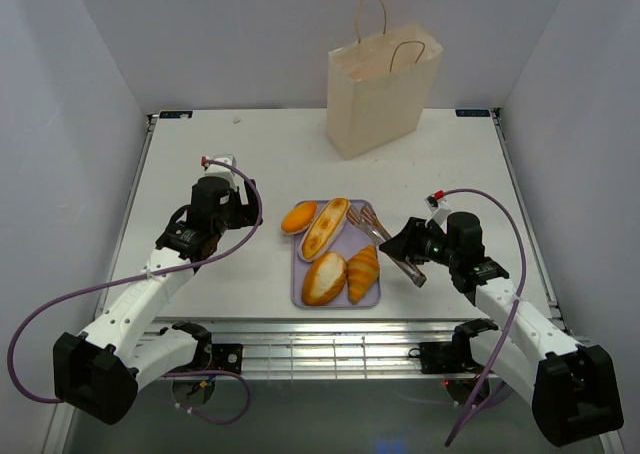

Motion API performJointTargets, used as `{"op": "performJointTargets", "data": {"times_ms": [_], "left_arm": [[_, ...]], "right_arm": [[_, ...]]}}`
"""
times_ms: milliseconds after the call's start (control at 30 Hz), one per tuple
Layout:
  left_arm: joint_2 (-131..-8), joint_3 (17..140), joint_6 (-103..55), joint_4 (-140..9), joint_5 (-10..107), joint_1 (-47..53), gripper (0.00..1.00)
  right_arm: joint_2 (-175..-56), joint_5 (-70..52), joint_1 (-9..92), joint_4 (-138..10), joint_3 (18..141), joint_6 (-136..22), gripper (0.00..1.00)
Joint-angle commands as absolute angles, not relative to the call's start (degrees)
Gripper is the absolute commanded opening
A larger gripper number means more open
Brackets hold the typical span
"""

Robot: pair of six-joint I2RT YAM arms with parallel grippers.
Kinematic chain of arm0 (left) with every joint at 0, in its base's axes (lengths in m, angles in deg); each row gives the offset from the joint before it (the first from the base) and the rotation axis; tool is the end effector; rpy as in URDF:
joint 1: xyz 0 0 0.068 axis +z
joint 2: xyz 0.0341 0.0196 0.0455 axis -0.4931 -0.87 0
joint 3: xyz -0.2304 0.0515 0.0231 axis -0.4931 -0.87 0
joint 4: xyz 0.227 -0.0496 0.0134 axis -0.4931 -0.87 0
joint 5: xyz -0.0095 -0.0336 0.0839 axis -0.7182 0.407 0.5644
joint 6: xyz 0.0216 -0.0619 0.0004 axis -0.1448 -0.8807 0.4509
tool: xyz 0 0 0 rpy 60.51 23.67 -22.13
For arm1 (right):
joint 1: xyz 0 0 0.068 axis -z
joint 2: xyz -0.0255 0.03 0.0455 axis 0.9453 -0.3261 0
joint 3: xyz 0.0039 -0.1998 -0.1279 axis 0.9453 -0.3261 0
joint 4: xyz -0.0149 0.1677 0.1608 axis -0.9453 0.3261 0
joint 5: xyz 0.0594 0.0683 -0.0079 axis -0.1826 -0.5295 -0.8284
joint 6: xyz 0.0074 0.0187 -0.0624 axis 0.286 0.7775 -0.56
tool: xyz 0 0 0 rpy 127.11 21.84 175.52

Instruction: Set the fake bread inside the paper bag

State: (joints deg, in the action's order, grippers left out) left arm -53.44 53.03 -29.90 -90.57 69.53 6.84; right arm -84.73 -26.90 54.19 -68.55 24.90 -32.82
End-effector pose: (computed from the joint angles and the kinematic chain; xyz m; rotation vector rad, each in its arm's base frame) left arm 0.2141 -0.0775 0.2486 -0.0237 2.1747 -0.1590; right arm 0.1855 0.0794 0.1850 -0.0406 2.1055 0.9741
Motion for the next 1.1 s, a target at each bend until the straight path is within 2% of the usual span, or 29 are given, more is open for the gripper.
{"op": "performJointTargets", "data": {"times_ms": [0,267,1067], "left_arm": [[-51.89,54.96,-29.63,-90.87,68.93,6.6,0.98],[-51.72,54.96,-29.72,-90.87,67.97,6.6,0.98],[-50.75,55.22,-30.07,-90.78,65.77,6.6,0.98]], "right_arm": [[-86.85,-28.74,53.83,-76.05,24.47,-30.75,0.52],[-91.42,-28.13,53.65,-79.3,25.0,-29.17,0.58],[-101.18,-27.86,53.65,-87.56,27.2,-24.42,0.61]]}}
